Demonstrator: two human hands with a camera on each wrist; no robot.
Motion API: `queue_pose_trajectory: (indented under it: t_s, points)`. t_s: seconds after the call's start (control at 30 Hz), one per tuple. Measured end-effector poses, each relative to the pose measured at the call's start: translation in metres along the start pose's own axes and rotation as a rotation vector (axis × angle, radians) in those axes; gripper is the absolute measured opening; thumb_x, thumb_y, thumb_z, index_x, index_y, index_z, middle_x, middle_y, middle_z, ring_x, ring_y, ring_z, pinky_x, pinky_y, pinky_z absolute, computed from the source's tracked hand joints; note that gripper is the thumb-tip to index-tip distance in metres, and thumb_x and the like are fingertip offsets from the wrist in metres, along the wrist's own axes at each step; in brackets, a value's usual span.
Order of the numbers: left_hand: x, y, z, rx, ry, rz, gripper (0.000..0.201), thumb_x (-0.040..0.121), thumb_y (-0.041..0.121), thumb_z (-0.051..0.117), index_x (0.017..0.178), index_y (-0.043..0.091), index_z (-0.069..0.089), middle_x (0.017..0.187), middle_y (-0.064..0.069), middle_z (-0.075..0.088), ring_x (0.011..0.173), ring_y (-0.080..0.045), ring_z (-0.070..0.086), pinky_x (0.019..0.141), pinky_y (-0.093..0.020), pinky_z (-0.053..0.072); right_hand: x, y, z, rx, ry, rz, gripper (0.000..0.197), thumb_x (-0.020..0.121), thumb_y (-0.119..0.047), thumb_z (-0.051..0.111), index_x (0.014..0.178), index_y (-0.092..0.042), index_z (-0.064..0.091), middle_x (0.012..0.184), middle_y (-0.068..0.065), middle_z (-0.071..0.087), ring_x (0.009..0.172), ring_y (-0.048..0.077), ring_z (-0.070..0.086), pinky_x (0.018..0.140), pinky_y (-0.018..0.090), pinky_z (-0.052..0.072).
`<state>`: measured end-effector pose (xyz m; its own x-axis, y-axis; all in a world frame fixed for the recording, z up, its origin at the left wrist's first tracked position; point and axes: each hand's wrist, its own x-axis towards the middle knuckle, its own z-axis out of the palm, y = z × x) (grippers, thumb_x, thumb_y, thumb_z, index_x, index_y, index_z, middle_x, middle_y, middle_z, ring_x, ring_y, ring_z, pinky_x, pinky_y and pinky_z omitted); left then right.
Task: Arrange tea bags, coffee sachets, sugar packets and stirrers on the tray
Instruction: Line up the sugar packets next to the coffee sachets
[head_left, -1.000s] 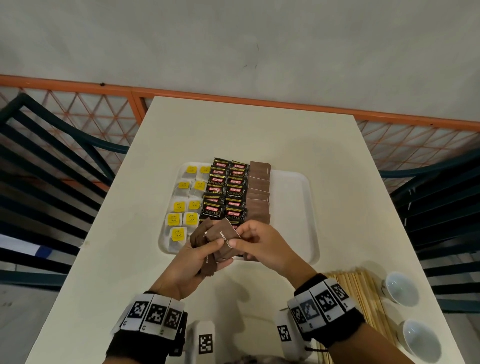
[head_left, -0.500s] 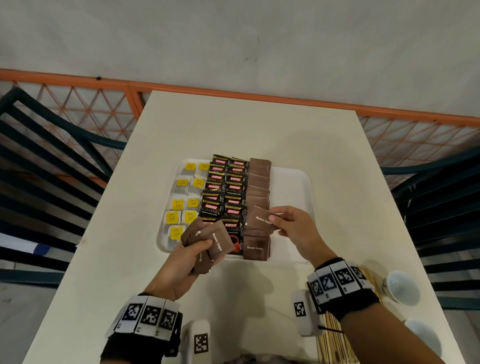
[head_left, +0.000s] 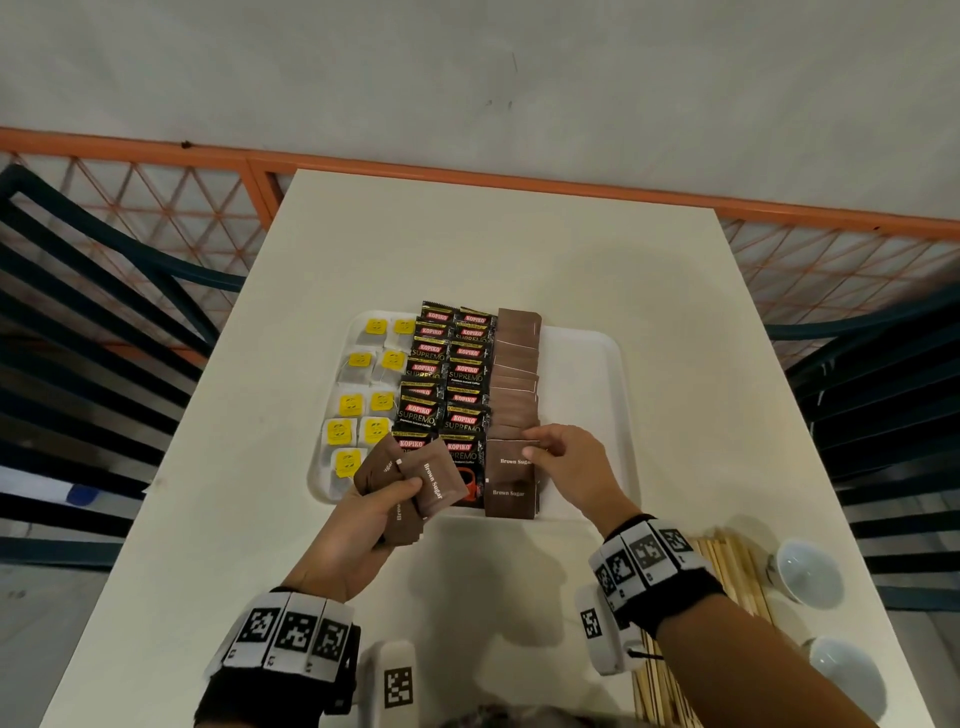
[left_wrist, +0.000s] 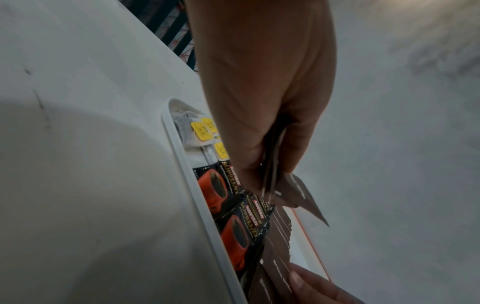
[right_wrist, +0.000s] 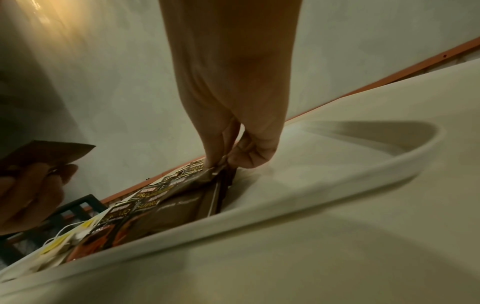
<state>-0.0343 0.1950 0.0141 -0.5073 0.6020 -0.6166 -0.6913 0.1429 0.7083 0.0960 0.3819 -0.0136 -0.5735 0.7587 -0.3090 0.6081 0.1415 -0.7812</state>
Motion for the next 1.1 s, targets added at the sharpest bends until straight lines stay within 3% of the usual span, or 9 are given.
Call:
queue_pose_trajectory:
  t_s: [0.17, 0.27, 0.4, 0.53, 0.67, 0.77, 0.83, 0.97, 1.1]
  points:
    - [0.001, 0.002, 0.004, 0.050, -0.050, 0.036, 0.027, 0.087, -0.003, 0.053, 0.085, 0.023, 0.056, 0.079, 0.001, 0.068, 0.069, -0.014, 0.061, 0.050, -0.027, 0.045, -0.005, -0.010, 0.001, -0.121, 0.091, -0.076, 0.026, 0.087, -0.024, 0.062, 0.112, -0.017, 0.063, 0.104, 0.001, 0.054, 0.085, 0.011, 0.051, 0.073, 0.013, 0.037]
    - [0.002, 0.003, 0.008, 0.088, -0.074, 0.084, 0.032, 0.086, -0.004, 0.054, 0.071, 0.024, 0.054, 0.069, 0.003, 0.067, 0.058, -0.012, 0.058, 0.044, -0.024, 0.041, -0.016, -0.026, 0.004, -0.116, -0.002, -0.174, 0.027, 0.092, -0.033, 0.052, 0.111, -0.016, 0.062, 0.097, -0.005, 0.057, 0.086, 0.008, 0.052, 0.071, 0.008, 0.036]
    - [0.002, 0.004, 0.014, 0.132, -0.083, 0.127, 0.026, 0.086, -0.004, 0.055, 0.074, 0.019, 0.051, 0.064, 0.003, 0.064, 0.054, -0.012, 0.053, 0.043, -0.020, 0.036, -0.030, -0.044, 0.013, 0.071, -0.290, -0.209, 0.018, 0.090, -0.037, 0.054, 0.100, -0.024, 0.063, 0.086, -0.015, 0.063, 0.079, -0.002, 0.059, 0.069, 0.010, 0.044]
    - [0.001, 0.005, 0.016, 0.153, -0.088, 0.140, 0.022, 0.085, -0.003, 0.057, 0.077, 0.016, 0.050, 0.065, 0.003, 0.067, 0.051, -0.010, 0.058, 0.043, -0.020, 0.042, -0.032, -0.048, 0.016, 0.181, -0.344, -0.184, 0.008, 0.089, -0.017, 0.058, 0.097, -0.016, 0.062, 0.082, -0.010, 0.064, 0.067, 0.000, 0.060, 0.058, 0.012, 0.048]
    - [0.005, 0.004, 0.013, 0.112, -0.051, 0.143, 0.019, 0.086, 0.003, 0.059, 0.075, 0.017, 0.054, 0.077, -0.002, 0.065, 0.065, -0.014, 0.060, 0.054, -0.027, 0.046, -0.031, -0.046, 0.015, 0.208, -0.266, -0.170, 0.013, 0.089, -0.015, 0.059, 0.102, -0.012, 0.061, 0.089, -0.004, 0.063, 0.077, 0.010, 0.060, 0.066, 0.024, 0.054]
    - [0.005, 0.003, 0.014, 0.054, -0.066, 0.124, 0.015, 0.086, 0.017, 0.059, 0.072, 0.019, 0.055, 0.077, -0.005, 0.065, 0.066, -0.015, 0.063, 0.055, -0.029, 0.051, -0.033, -0.045, 0.013, 0.141, -0.114, -0.331, 0.010, 0.083, -0.014, 0.066, 0.092, -0.018, 0.067, 0.085, -0.012, 0.059, 0.085, 0.013, 0.060, 0.079, 0.033, 0.054]
    - [0.004, 0.003, 0.018, 0.029, -0.110, 0.130, 0.008, 0.081, 0.024, 0.059, 0.077, 0.018, 0.056, 0.080, -0.005, 0.070, 0.069, -0.015, 0.067, 0.053, -0.030, 0.053, -0.034, -0.043, 0.015, 0.084, -0.148, -0.430, 0.013, 0.079, -0.017, 0.071, 0.092, -0.019, 0.071, 0.091, -0.016, 0.056, 0.094, 0.012, 0.058, 0.085, 0.031, 0.051]
    - [0.007, 0.003, 0.017, 0.031, -0.101, 0.135, 0.023, 0.083, 0.000, 0.059, 0.072, 0.020, 0.056, 0.084, 0.002, 0.072, 0.074, -0.016, 0.069, 0.053, -0.030, 0.055, -0.032, -0.037, 0.015, 0.018, -0.279, -0.439, 0.021, 0.078, -0.031, 0.071, 0.099, -0.027, 0.072, 0.112, -0.019, 0.051, 0.114, 0.007, 0.049, 0.097, 0.031, 0.044]
    - [0.008, 0.002, 0.013, 0.088, -0.102, 0.147, 0.033, 0.081, -0.007, 0.060, 0.071, 0.024, 0.060, 0.087, 0.008, 0.072, 0.074, -0.012, 0.070, 0.055, -0.028, 0.055, -0.033, -0.037, 0.015, 0.190, -0.208, -0.347, 0.017, 0.085, -0.018, 0.065, 0.100, -0.025, 0.066, 0.111, -0.005, 0.060, 0.107, 0.011, 0.057, 0.093, 0.030, 0.050]
